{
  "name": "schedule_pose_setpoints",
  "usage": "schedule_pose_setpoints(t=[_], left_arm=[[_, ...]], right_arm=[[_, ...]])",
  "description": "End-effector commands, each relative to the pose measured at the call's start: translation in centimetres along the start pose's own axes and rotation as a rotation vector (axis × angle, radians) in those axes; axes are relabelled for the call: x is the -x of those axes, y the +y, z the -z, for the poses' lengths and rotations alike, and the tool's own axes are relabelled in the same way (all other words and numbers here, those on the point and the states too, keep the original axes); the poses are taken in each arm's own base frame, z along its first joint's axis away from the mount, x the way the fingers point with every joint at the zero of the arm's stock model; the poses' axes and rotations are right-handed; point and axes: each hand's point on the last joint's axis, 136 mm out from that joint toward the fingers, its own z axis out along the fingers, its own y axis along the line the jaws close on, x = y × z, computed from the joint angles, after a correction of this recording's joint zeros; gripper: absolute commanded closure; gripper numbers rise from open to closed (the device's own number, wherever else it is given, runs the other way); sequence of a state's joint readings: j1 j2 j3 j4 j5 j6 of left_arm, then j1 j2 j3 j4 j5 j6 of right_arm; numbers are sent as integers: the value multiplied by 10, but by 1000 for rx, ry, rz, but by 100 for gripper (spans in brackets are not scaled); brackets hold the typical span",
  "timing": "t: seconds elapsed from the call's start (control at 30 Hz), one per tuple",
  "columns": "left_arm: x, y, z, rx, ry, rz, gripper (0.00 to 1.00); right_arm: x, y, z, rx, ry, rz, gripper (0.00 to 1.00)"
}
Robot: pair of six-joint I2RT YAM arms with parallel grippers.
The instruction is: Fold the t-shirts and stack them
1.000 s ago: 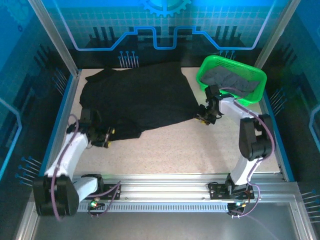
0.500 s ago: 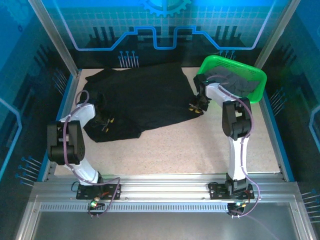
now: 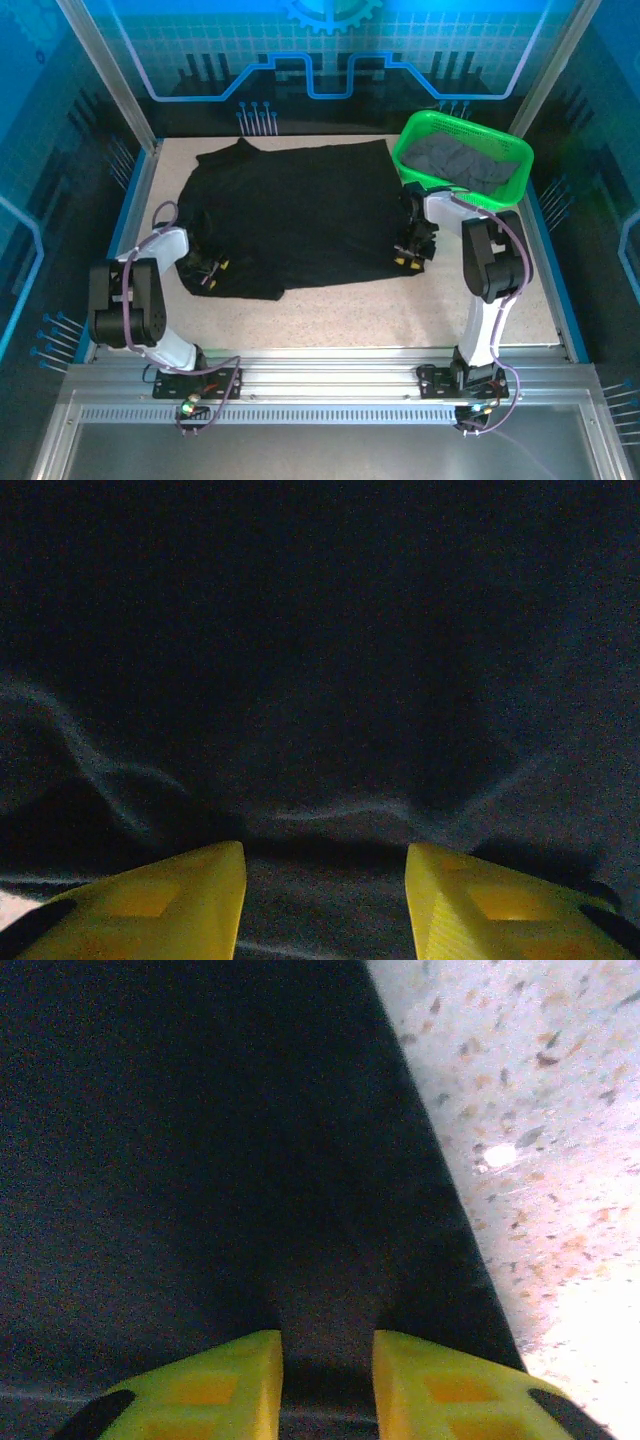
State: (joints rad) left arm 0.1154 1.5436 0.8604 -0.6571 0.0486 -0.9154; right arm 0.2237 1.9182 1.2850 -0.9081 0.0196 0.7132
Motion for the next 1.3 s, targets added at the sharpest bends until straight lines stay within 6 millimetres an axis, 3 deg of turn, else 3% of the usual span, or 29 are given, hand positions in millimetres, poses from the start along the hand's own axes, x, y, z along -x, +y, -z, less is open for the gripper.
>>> schedule_pose_setpoints(t=[0.0,0.1,0.17,0.37,0.5,0.6,0.77,0.87,1.03,1.17,1.27], left_arm=[[-2,-6,23,-47,-7,-27,52],[4,-22,47,-120,-58,-26,51],[7,-33,62,-167,-84,-24,50],[7,-56,84,-272,-104,-34,49],[0,-58,85,-317,-86,-39,48],[-8,-57,81,-343,-57,-48,48],[-18,-41,72,-299,-17,-65,48],[-24,-32,67,-261,13,-77,48],[-40,-30,59,-251,73,-109,47],[-76,-38,51,-199,132,-238,46],[-107,-37,39,-120,160,-330,44]], right_arm=[[39,24,45,71,-184,54,65],[73,50,75,115,-296,91,62],[98,70,81,128,-325,100,62],[172,139,92,187,-472,105,62],[213,170,89,250,-545,66,62],[238,169,85,254,-572,-6,63],[272,124,78,218,-599,-150,65],[281,114,81,256,-598,-149,67],[265,150,98,390,-556,-10,66],[237,162,121,408,-533,45,65],[217,152,130,385,-527,52,64]])
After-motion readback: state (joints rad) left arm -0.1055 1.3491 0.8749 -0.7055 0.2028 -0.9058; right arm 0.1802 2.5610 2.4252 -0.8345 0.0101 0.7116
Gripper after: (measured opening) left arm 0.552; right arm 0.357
